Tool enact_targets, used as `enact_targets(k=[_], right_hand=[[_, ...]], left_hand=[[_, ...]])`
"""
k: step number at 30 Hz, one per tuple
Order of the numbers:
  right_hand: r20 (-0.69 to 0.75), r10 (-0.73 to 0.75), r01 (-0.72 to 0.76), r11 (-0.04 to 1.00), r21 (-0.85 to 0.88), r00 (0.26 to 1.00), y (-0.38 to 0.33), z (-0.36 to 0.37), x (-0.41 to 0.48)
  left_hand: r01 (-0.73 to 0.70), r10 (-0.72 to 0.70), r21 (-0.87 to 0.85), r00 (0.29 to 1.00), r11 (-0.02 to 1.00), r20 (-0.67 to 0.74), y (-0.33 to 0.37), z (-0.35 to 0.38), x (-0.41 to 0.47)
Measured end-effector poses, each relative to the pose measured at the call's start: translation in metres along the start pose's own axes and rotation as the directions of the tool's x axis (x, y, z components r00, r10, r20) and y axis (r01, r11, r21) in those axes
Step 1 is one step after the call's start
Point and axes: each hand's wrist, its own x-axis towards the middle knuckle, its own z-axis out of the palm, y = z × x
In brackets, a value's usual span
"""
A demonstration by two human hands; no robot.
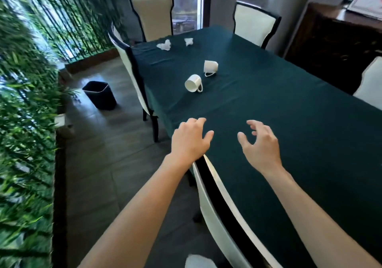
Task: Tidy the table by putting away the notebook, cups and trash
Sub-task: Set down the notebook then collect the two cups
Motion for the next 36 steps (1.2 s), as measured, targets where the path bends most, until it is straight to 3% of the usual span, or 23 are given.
enact_targets(k=[21, 26, 36], right_hand=[[0.111, -0.019, 0.008, 0.996, 0.093, 0.994, -0.087, 0.22, 0.28], [0.097, 0.033, -0.041, 0.995, 0.087, 0.995, -0.085, 0.246, 0.316], [-0.027, 0.197, -0.197, 0.98, 0.02, 0.98, -0.07, 0.282, 0.375]], left_hand=[[0.059, -0.041, -0.204, 0.995, 0.977, 0.092, -0.178, -0.022, 0.303], [0.101, -0.072, -0.266, 0.99, 0.959, 0.118, -0.209, -0.019, 0.355], [0.053, 0.021, -0.338, 0.977, 0.94, 0.211, -0.262, -0.006, 0.475]])
